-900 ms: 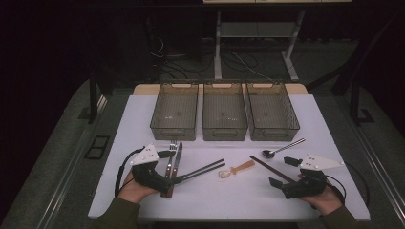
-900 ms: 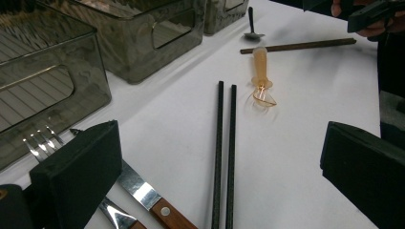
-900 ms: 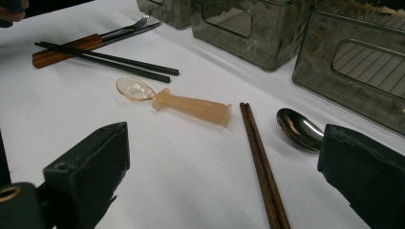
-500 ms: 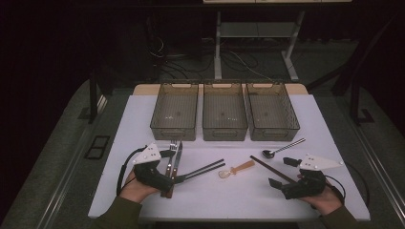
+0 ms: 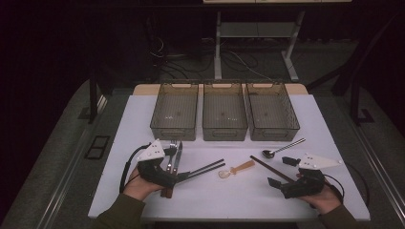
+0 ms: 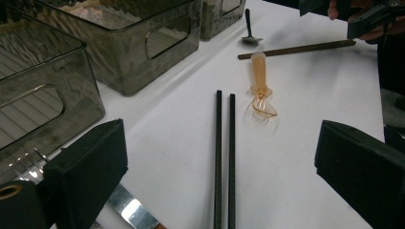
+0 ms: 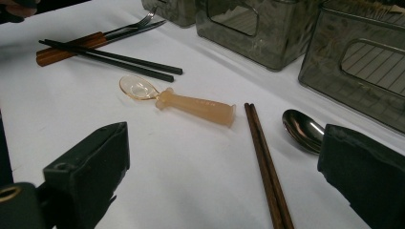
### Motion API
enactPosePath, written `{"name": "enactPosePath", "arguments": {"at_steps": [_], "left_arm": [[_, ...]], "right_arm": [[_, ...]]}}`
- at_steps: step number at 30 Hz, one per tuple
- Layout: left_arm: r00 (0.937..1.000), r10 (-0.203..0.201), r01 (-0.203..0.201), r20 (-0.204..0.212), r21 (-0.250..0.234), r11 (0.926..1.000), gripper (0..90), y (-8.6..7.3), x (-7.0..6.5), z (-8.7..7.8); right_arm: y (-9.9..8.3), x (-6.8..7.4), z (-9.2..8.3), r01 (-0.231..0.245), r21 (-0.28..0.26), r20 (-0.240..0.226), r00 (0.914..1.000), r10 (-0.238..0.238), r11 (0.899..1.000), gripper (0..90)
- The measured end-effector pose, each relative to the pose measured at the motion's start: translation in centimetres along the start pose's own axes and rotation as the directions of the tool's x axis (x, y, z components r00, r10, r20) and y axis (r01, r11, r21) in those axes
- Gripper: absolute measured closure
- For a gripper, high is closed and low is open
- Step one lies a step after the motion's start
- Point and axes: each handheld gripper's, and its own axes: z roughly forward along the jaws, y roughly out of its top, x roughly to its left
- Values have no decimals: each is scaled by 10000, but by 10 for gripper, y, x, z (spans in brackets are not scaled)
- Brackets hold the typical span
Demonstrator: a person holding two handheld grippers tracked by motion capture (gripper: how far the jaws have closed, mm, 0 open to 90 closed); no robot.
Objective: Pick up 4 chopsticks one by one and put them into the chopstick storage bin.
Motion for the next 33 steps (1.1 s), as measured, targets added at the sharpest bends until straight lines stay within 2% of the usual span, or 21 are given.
{"name": "enactPosePath", "arguments": {"at_steps": [9,14,22,30,33], "left_arm": [[9997,132,-132,186,26,9999,65,6,3,9],[9998,109,-111,178,94,9999,74,8,6,12],[9998,17,-17,212,-7,10000,138,14,11,22],[9995,70,-73,298,125,9999,193,20,13,32],[9995,120,-131,293,355,9993,214,20,11,33]], "right_arm": [[0,0,0,-14,0,26,10000,14,10000,39],[0,0,0,47,40,18,10000,-47,10000,39],[0,0,1,-17,53,67,10000,17,10000,39],[-1,-1,0,-5,49,119,9999,4,10000,39],[-1,0,0,52,70,94,9999,-53,10000,39]]}}
